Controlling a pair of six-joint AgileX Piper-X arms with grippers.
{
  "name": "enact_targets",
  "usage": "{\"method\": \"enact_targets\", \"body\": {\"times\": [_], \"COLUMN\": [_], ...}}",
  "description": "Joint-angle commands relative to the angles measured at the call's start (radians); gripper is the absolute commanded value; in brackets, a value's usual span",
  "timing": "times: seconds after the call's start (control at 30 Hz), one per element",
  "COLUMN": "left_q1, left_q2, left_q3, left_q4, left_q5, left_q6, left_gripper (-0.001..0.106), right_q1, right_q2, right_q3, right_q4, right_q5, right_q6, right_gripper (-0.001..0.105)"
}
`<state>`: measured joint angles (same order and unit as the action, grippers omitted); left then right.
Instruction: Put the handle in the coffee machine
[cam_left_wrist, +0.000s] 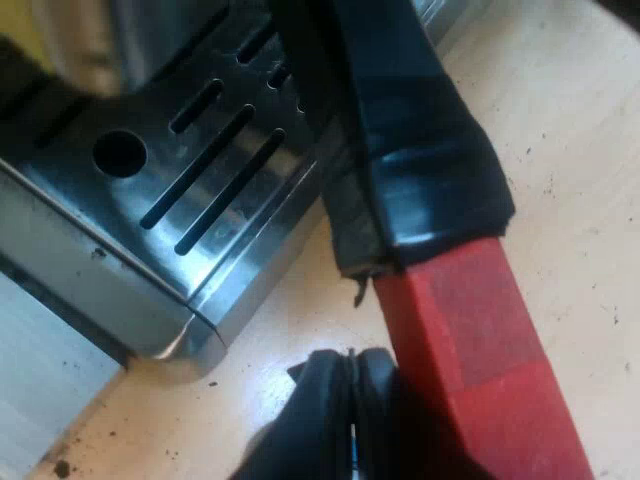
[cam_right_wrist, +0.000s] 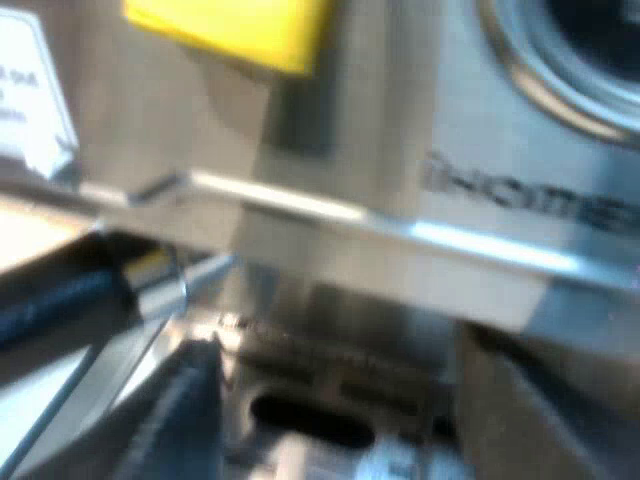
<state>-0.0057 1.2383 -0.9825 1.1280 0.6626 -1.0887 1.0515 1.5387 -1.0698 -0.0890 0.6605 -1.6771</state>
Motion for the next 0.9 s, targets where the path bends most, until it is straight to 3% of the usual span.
{"method": "enact_targets", "body": {"times": [0.03, 0.2, 0.57, 0.77, 0.9], "left_q1": [-0.008, -0.008, -0.025, -0.111, -0.19], "left_q2": [-0.011, -0.011, -0.111, -0.112, -0.112], "left_q3": [0.001, 0.001, 0.101, 0.101, 0.101], "left_q4": [0.012, 0.012, -0.039, -0.04, -0.08], "left_q5": [0.052, 0.055, 0.077, 0.077, 0.076], "left_q6": [-0.023, -0.057, -0.126, -0.126, -0.172], "left_gripper": [0.0, 0.0, 0.0, 0.0, 0.0], "right_q1": [0.002, 0.002, 0.134, 0.195, 0.2], "right_q2": [-0.049, -0.161, -0.325, -0.382, -0.422], "right_q3": [0.024, 0.051, 0.05, 0.05, 0.05], "right_q4": [0.081, 0.258, 0.394, 0.401, 0.429], "right_q5": [-0.05, -0.109, -0.127, -0.123, -0.116], "right_q6": [0.037, 0.085, 0.085, 0.091, 0.152], "right_gripper": [0.058, 0.058, 0.058, 0.058, 0.058]}}
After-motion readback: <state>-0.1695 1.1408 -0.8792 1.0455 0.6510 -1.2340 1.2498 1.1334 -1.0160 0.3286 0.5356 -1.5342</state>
